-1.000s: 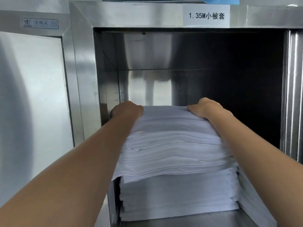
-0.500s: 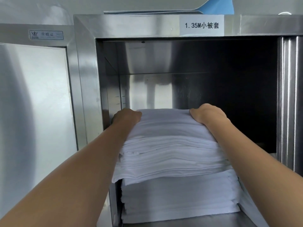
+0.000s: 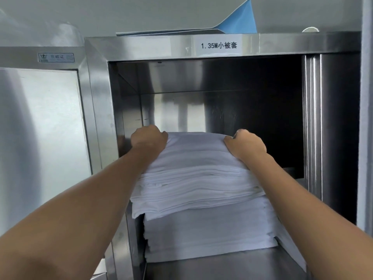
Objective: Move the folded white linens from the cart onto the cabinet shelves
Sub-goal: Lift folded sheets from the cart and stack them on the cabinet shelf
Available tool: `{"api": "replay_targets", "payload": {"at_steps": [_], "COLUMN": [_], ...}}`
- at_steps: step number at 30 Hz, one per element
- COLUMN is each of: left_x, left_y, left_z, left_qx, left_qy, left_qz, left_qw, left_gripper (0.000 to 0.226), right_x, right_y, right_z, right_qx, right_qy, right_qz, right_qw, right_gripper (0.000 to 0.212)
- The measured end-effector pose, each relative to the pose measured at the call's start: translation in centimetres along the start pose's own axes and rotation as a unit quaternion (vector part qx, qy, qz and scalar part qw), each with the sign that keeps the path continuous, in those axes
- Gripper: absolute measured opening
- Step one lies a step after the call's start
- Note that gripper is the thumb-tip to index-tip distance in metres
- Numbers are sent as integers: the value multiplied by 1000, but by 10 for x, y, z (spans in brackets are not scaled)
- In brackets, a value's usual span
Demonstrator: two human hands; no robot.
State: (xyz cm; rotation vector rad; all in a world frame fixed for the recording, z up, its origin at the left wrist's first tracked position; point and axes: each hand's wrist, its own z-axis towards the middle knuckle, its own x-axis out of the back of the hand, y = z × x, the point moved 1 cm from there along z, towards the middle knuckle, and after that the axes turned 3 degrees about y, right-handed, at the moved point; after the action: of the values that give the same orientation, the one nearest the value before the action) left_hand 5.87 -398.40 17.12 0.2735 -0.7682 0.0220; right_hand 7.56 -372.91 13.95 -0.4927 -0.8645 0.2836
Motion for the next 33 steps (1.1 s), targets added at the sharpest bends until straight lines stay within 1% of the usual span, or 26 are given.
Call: {"api": "replay_targets", "payload": {"at_steps": [2, 5, 7, 9, 11, 13, 15, 18, 20, 21, 24, 27, 30, 33], "left_x": [5, 12, 18, 28, 38, 44, 43, 35, 34, 34, 35, 35, 40, 46], "left_y": [2, 4, 5, 9, 12, 11, 5, -3, -5, -5, -7, -14, -20, -25], "left_z": [-5, -13, -17, -20, -23, -29, -37, -45, -47, -48, -56, -66, -73, -86], "left_qx": [-8, 3, 16, 17, 20, 25, 43, 103, 140, 148, 168, 183, 183, 175], "left_qy": [3, -2, -5, -5, -11, -19, -31, -89, -134, -145, -139, -114, -86, -80], "left_qz": [0, -21, -49, -71, -90, -110, -152, -236, -281, -291, -322, -352, -362, -373], "left_qw": [1000, 1000, 999, 997, 996, 993, 987, 962, 940, 934, 921, 911, 910, 908], "left_gripper": [39, 37, 34, 30, 27, 27, 30, 32, 40, 44, 57, 67, 62, 58], "right_x": [6, 14, 18, 22, 29, 36, 39, 40, 41, 41, 41, 46, 56, 64], "right_y": [2, 8, 12, 19, 24, 27, 27, 26, 26, 28, 33, 34, 32, 31], "right_z": [-5, -8, -8, -9, -14, -19, -22, -23, -27, -30, -39, -48, -57, -69], "right_qx": [-17, -49, -53, -53, -54, -57, -56, -55, -54, -51, -42, -32, -27, -21], "right_qy": [-16, -51, -62, -52, -43, -42, -39, -36, -30, -25, -15, -15, -20, -16], "right_qz": [5, 18, 27, 34, 17, -5, -15, -21, -11, 0, 32, 34, 23, 16], "right_qw": [1000, 997, 996, 997, 998, 997, 998, 998, 998, 998, 999, 999, 999, 1000], "right_gripper": [41, 60, 64, 58, 48, 47, 49, 49, 48, 48, 49, 48, 43, 40]}}
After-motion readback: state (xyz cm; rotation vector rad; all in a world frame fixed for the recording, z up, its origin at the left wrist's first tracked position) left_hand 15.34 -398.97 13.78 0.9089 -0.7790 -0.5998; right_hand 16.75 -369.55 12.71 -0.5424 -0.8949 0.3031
